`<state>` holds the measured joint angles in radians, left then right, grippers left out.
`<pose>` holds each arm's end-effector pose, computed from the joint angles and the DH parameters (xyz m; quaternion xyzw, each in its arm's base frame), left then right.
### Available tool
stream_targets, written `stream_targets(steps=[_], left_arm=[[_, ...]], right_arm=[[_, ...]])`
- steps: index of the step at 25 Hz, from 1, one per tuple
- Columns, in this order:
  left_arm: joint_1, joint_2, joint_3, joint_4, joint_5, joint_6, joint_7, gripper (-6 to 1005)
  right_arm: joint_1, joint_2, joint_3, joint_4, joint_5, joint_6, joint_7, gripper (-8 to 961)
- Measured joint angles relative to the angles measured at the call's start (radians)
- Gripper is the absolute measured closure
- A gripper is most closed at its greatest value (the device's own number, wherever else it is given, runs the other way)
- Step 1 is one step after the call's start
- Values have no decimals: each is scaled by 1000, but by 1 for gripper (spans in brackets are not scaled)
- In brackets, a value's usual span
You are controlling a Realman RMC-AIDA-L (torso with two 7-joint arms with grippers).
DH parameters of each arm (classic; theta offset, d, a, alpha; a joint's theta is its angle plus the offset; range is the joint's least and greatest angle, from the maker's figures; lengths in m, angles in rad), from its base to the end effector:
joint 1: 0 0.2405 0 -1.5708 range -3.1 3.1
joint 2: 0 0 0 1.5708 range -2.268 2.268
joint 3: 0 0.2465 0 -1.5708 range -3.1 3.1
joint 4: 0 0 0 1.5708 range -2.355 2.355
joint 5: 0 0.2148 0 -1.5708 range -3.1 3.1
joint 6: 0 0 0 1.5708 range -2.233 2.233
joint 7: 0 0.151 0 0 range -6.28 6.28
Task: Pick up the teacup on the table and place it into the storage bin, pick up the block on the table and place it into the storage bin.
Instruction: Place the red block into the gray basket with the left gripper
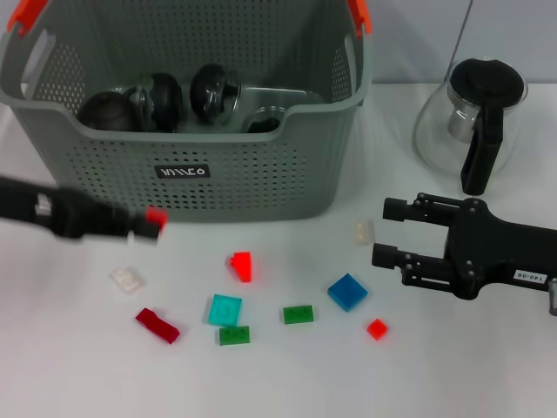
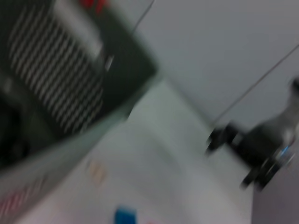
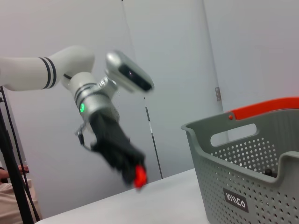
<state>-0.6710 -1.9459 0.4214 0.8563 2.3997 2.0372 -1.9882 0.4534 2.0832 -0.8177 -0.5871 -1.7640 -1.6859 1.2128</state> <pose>-0.2425 0.3226 0.0916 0.9039 0.4030 0.1427 0.0166 0.2415 0.2990 -0.0115 -0.9248 0.1534 0.3361 0.0913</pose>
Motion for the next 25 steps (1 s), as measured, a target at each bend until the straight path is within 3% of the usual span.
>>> stream_targets(steps=[4,9,15,17,20,25], left_arm=[[-1,13,-86,0,-193,29,12,785],[-57,36,-82,80,-339,-48,-141,771],[-161,60,138,261,-231,-282,-368,753],[-191,56,233,302,-133,-375,-427,748],[-216,32,356,313,18,-527,-500,739],[-234,-14,475,249,170,-701,-522,725]], right_arm=[[2,0,-1,1,0,0,1,238],[-3,0,-1,1,0,0,1,238],[-5,-1,-4,3,0,1,-1,238],[-6,-1,-6,3,0,2,-3,237],[-5,-1,-5,3,0,1,-4,237],[-5,-2,-3,4,0,5,-5,237]])
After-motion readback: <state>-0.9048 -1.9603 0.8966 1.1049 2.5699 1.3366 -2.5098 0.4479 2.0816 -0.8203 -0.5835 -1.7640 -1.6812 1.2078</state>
